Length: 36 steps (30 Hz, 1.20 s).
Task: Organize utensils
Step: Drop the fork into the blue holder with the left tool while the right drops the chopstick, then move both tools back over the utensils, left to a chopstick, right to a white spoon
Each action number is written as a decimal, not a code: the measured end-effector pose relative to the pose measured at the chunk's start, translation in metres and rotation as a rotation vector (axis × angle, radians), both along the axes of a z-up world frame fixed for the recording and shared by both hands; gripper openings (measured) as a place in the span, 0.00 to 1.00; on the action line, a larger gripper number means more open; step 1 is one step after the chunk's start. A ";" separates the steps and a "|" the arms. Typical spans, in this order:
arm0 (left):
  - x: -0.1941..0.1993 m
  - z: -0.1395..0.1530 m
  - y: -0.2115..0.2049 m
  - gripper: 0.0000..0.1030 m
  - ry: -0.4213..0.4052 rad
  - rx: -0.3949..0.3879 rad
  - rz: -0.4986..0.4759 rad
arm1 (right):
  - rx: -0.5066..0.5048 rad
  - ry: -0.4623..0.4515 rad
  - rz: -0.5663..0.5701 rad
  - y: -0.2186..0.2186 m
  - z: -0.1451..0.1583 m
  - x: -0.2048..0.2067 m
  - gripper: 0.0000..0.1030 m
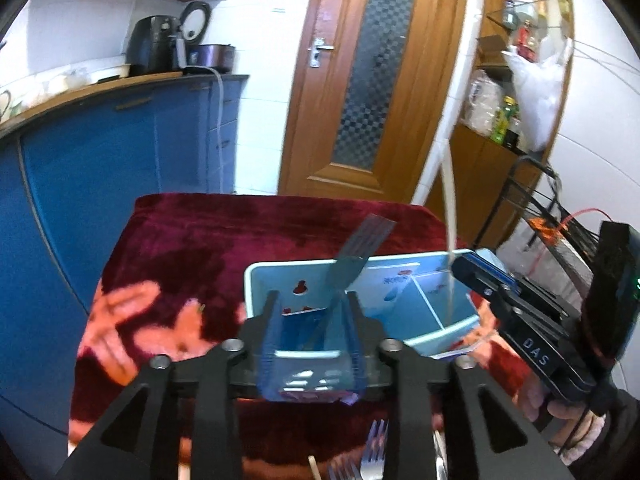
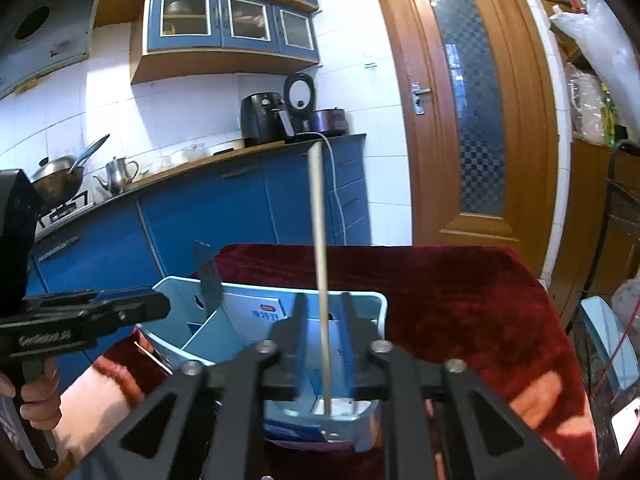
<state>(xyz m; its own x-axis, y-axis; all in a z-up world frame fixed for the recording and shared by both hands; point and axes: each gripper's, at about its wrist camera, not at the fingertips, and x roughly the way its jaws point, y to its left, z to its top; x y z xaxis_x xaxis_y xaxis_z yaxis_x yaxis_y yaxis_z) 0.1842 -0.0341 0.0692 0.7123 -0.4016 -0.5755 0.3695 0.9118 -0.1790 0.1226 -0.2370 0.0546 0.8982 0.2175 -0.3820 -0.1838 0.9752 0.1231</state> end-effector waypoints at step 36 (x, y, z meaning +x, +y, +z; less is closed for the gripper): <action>-0.075 -0.018 0.036 0.41 0.177 0.097 0.014 | 0.010 0.323 -0.055 -0.008 -0.011 -0.093 0.29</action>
<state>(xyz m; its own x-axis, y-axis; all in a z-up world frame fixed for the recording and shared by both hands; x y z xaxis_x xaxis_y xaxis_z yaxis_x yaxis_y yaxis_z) 0.1097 0.0016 0.0516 0.6019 -0.3288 -0.7277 0.3270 0.9329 -0.1510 0.0293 -0.2453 0.0439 0.7416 0.1770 -0.6471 -0.0806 0.9811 0.1760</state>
